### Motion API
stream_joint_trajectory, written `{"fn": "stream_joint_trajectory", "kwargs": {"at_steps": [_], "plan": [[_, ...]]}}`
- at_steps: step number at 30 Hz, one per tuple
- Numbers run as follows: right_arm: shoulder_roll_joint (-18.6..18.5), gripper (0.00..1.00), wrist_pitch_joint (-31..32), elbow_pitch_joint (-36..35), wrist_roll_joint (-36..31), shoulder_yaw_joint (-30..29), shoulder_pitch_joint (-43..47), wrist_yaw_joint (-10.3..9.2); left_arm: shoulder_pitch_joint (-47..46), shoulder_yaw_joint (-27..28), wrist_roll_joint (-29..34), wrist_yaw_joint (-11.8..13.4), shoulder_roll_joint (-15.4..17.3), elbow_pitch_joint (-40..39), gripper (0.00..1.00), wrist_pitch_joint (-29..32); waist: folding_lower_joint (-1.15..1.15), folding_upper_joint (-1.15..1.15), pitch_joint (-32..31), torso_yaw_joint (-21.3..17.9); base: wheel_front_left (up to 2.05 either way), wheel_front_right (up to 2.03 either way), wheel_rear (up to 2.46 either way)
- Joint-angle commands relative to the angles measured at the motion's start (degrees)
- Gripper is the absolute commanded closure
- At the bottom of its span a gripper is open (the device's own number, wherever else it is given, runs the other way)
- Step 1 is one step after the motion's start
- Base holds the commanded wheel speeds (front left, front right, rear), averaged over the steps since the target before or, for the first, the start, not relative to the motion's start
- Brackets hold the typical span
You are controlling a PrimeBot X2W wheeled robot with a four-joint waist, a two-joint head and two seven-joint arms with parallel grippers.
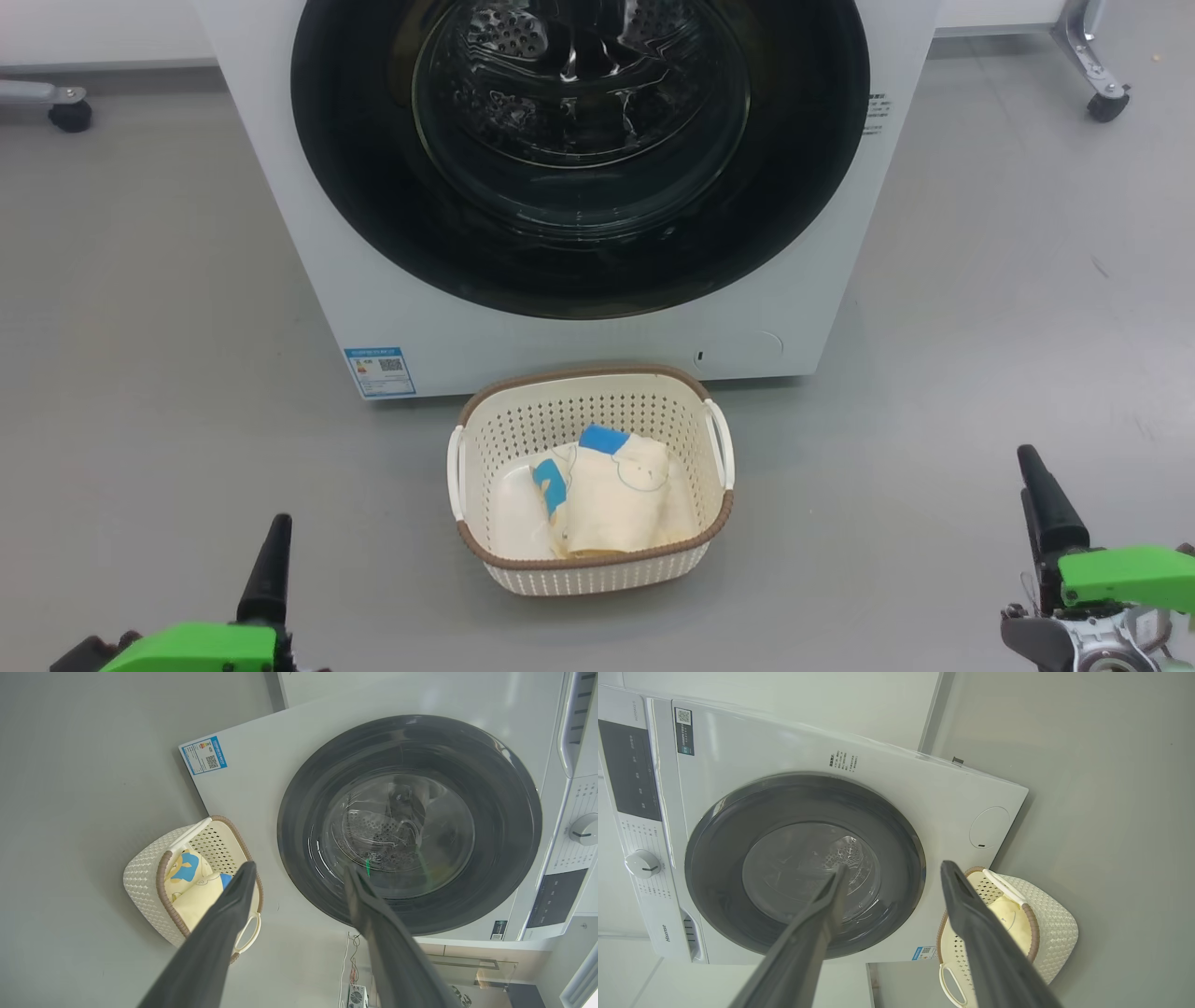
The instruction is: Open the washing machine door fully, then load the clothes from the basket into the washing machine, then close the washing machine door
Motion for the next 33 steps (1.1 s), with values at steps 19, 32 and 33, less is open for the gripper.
{"fn": "stream_joint_trajectory", "kwargs": {"at_steps": [19,32,33], "plan": [[-1.2,0.00,-2.8,-4.2,-28.4,-0.7,-3.1,-0.08,-3.5,-2.0,24.2,3.5,2.4,-4.1,0.00,-3.9,0.00,0.00,-0.2,0.1,0.00,0.00,0.00],[-1.1,0.00,-3.5,-6.8,-40.2,0.7,-2.1,-0.10,-3.8,-4.1,35.0,4.7,2.9,-4.2,0.00,-5.9,0.00,0.00,-0.5,0.4,0.00,0.00,0.00],[-1.1,0.00,-3.5,-7.0,-41.0,0.8,-2.0,-0.10,-3.8,-4.3,35.8,4.8,2.9,-4.1,0.00,-6.1,0.00,0.00,-0.5,0.4,0.00,0.00,0.00]]}}
